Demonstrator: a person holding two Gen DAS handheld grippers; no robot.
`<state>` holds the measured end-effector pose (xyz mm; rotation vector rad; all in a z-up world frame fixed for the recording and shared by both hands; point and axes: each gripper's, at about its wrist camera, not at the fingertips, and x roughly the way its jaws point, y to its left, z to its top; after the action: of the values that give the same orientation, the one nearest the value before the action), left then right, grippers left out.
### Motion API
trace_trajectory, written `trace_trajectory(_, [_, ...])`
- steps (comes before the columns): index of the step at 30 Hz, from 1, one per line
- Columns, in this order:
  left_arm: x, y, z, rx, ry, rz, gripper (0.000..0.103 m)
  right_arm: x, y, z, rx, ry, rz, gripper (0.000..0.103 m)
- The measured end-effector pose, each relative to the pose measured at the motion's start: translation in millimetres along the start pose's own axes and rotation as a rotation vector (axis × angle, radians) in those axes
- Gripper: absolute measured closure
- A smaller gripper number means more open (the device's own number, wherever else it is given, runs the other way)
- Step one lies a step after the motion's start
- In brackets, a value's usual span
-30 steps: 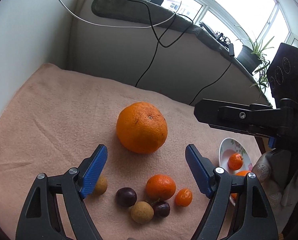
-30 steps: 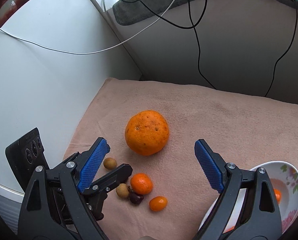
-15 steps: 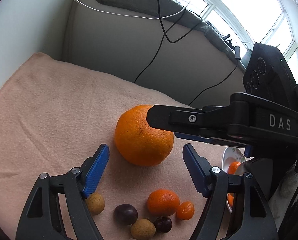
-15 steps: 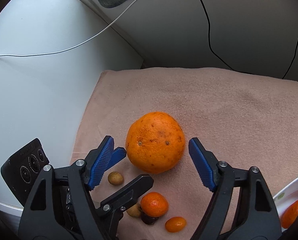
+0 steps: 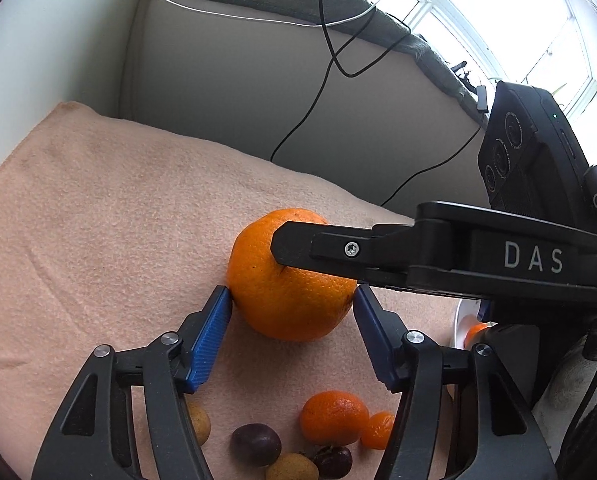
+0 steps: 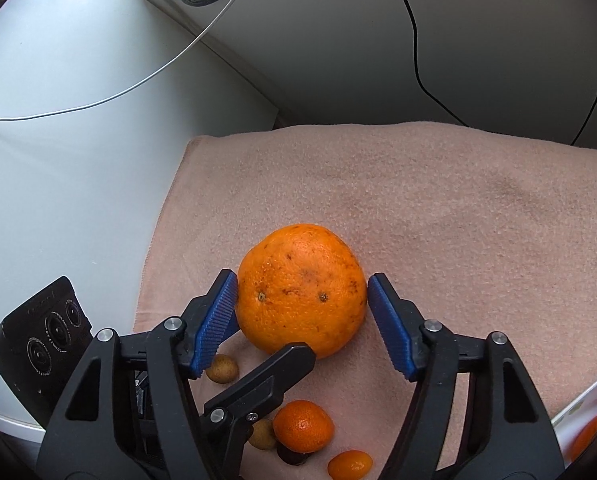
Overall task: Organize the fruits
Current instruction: 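Close the left gripper on the second large orange, then carry the large orange into the floral bowl with the left gripper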
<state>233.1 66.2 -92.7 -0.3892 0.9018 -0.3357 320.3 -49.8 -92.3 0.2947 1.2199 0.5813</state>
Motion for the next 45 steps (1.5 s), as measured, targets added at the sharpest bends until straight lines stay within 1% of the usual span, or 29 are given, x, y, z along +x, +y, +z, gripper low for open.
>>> trace_trajectory(11, [-4.3,-8.0,-4.3,0.017,-0.013,0.010,0.042,-14.7,2.9,-7.4,-0.020,-0.018,-0.016,0.034])
trace_trajectory(22, [-17.6,-30.7,-8.9,0.060,-0.048,0.006,0.042,-42.3,7.2,-18.9,-0.038,-0.059,-0.020,0.034])
trace_trajectory(33, [-22.6,-65.5,-14.4,0.101,-0.062,-0.028,0.042,-79.8,0.4,-36.3,-0.048,-0.100,-0.038,0.034])
trace_trajectory(45, [-20.6,-108.0,-31.2,0.163,-0.044,-0.083,0.042,-120.2,-25.3,-61.3,-0.041,-0.131,-0.070,0.034])
